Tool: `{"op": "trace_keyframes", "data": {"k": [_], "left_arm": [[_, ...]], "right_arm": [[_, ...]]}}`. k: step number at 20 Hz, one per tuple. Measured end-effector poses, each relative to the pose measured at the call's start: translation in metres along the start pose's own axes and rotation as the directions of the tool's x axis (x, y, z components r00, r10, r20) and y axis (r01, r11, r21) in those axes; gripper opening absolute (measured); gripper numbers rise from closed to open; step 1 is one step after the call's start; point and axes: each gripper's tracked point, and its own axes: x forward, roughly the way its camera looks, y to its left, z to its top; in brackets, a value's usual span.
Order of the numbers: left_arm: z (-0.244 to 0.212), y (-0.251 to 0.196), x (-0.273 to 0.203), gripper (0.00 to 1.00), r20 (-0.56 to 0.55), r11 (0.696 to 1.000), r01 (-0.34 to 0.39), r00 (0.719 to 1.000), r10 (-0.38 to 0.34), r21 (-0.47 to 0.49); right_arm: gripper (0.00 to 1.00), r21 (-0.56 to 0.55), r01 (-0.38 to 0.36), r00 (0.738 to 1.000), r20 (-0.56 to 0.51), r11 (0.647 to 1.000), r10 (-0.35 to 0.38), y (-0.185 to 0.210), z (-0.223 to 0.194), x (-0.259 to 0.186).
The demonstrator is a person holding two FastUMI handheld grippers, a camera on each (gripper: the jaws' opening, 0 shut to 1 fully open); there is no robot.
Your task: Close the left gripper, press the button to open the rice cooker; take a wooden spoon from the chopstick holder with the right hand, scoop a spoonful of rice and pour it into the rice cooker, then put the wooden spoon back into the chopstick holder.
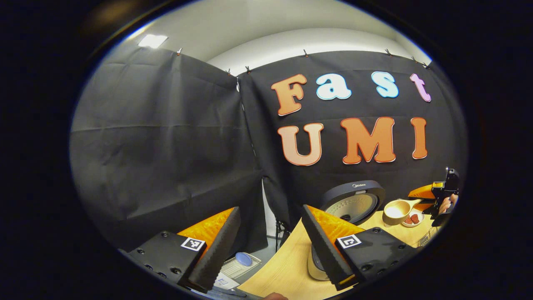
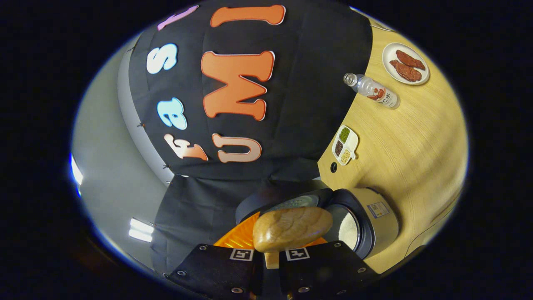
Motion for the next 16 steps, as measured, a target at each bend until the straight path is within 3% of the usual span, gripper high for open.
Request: {"op": "trace_keyframes", "data": {"k": [3,5,9,10,11,16], "left_arm": [[-0.005,0.022,-0.003,0.92,-0.009,0.999,-0.044,0.999,0.043,-0.003],[-0.006,0.032,-0.005,0.92,-0.012,0.998,-0.067,0.998,0.067,0.002],[-0.009,0.044,-0.007,0.92,-0.023,0.996,-0.094,0.995,0.094,-0.003],[-0.01,0.045,-0.007,0.92,-0.026,0.995,-0.096,0.995,0.096,-0.005],[-0.011,0.046,-0.006,0.99,-0.029,0.995,-0.098,0.995,0.097,-0.007],[-0.013,0.054,-0.006,0.99,-0.037,0.994,-0.11,0.993,0.109,-0.014]], "right_arm": [[0.14,-0.14,0.07,0.997,-0.009,0.988,-0.071,-0.011,-0.011,0.019],[0.14,-0.25,0.121,0.992,-0.004,0.961,-0.126,-0.018,-0.017,0.032],[0.14,-0.481,0.208,0.975,0.03,0.851,-0.221,-0.031,-0.026,0.048],[0.14,-0.525,0.212,0.973,0.035,0.824,-0.228,-0.03,-0.028,0.051],[0.14,-0.562,0.21,0.973,0.04,0.8,-0.227,-0.028,-0.03,0.054],[0.14,-0.723,0.209,0.971,0.072,0.658,-0.229,-0.012,-0.041,0.066]]}}
